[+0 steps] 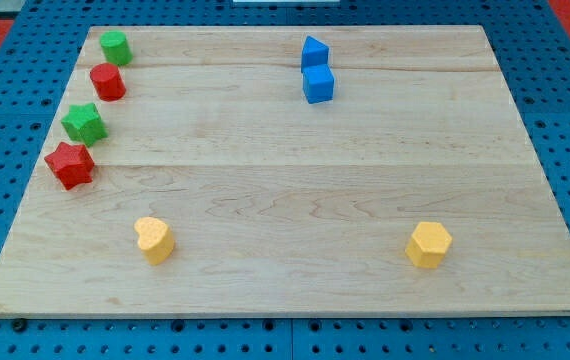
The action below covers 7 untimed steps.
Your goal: Keep yellow hexagon at the center
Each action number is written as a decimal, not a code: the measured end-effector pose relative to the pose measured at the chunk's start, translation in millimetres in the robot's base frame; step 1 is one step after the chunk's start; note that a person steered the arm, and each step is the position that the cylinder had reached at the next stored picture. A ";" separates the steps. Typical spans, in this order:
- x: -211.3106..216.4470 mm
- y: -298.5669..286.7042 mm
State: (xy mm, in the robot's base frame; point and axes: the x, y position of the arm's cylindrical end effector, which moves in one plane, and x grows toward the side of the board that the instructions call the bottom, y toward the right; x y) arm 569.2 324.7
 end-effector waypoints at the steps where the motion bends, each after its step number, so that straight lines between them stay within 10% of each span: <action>1: 22.7 -52.1; 7: -45.7 -263.1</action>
State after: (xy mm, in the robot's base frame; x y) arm 523.5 61.6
